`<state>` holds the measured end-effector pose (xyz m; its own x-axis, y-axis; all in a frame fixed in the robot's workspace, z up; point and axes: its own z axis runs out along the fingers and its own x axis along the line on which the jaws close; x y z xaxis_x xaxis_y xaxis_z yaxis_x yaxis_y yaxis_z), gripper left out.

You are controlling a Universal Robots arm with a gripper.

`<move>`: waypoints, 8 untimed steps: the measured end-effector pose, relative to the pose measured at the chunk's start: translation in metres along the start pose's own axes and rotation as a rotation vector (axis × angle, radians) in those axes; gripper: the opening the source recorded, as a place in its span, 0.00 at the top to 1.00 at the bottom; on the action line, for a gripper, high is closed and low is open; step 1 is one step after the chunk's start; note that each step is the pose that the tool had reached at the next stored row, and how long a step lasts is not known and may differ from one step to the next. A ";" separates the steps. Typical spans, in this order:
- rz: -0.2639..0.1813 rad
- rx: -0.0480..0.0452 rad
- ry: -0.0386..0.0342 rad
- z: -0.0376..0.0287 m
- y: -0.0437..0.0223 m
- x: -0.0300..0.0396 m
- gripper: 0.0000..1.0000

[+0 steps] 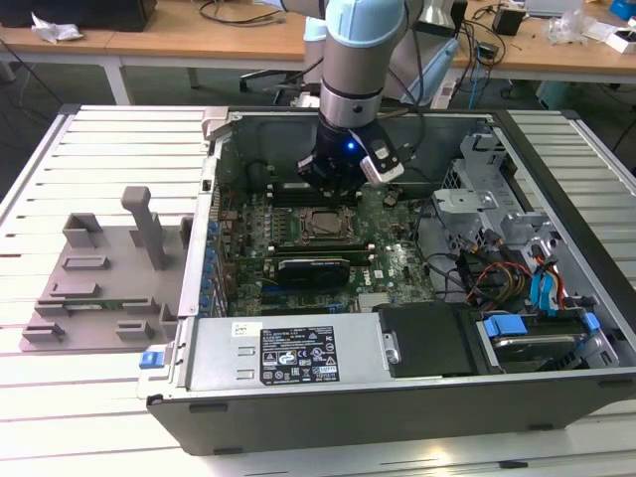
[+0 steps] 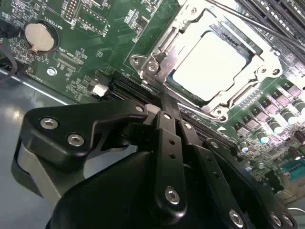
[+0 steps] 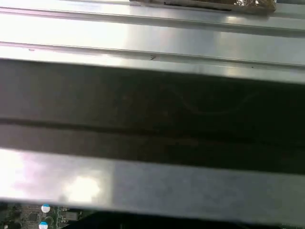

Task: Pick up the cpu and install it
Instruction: 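Install the first cpu locking lever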

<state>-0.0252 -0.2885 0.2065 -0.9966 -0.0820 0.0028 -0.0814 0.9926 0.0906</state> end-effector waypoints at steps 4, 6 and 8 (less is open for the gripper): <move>0.000 0.0086 0.0012 0.0035 -0.0010 -0.0067 0.89; 0.000 0.0113 0.0010 0.0037 -0.0017 -0.0066 0.89; 0.000 0.0115 0.0010 0.0042 -0.0023 -0.0066 0.89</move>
<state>-0.0185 -0.2898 0.2022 -0.9966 -0.0818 0.0038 -0.0813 0.9935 0.0791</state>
